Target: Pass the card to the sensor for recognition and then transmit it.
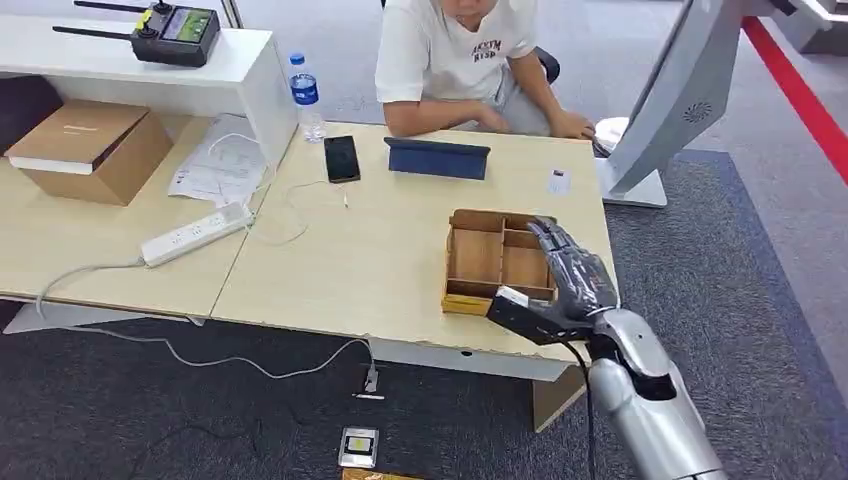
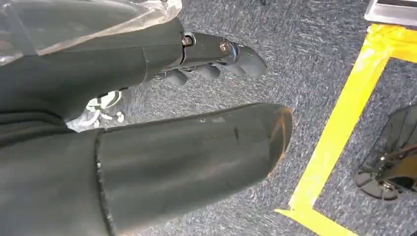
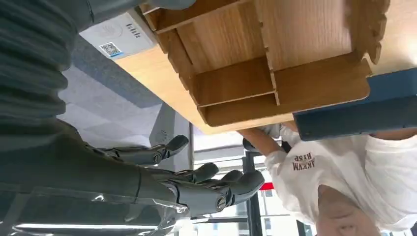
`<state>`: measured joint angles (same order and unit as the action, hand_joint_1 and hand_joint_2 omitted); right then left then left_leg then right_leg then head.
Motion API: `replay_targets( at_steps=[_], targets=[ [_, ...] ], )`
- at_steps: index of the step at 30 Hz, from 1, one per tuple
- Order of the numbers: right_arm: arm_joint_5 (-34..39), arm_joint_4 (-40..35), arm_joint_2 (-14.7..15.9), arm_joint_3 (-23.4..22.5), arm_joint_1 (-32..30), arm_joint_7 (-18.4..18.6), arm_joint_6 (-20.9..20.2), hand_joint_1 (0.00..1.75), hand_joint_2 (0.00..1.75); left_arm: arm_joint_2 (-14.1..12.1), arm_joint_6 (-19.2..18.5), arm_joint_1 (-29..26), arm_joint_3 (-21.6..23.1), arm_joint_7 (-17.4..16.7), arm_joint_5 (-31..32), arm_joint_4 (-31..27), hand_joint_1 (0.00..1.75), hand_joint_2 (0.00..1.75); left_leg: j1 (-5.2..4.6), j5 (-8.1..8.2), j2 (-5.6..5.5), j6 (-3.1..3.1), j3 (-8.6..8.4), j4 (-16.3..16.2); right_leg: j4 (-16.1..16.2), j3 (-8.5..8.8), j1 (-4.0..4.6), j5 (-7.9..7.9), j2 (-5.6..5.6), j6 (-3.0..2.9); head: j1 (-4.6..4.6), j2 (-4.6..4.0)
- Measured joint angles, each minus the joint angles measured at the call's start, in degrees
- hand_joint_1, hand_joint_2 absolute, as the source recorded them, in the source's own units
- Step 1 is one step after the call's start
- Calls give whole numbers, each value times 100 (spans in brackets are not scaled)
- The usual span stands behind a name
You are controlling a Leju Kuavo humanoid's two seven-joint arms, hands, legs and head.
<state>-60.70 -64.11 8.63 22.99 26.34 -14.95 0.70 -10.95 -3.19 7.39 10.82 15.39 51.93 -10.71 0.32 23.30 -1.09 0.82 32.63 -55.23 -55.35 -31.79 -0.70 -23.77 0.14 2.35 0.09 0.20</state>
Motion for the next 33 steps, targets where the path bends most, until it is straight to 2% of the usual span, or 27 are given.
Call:
replay_targets(
  at_steps=[14, 33],
  targets=[
    [-48, -122, -2, -59, -209, -13, -527, 0, 175, 0, 22, -4, 142, 26, 39, 2, 0, 0, 0, 0, 2, 0, -2, -1, 0, -1, 0, 0, 0, 0, 2, 0],
    [-129, -138, 4, -52, -372, 11, -443, 0, 175, 0, -9, -4, 175, 9, 94, 2, 0, 0, 0, 0, 3, 0, -2, -1, 0, -1, 0, 0, 0, 0, 0, 0]
  ],
)
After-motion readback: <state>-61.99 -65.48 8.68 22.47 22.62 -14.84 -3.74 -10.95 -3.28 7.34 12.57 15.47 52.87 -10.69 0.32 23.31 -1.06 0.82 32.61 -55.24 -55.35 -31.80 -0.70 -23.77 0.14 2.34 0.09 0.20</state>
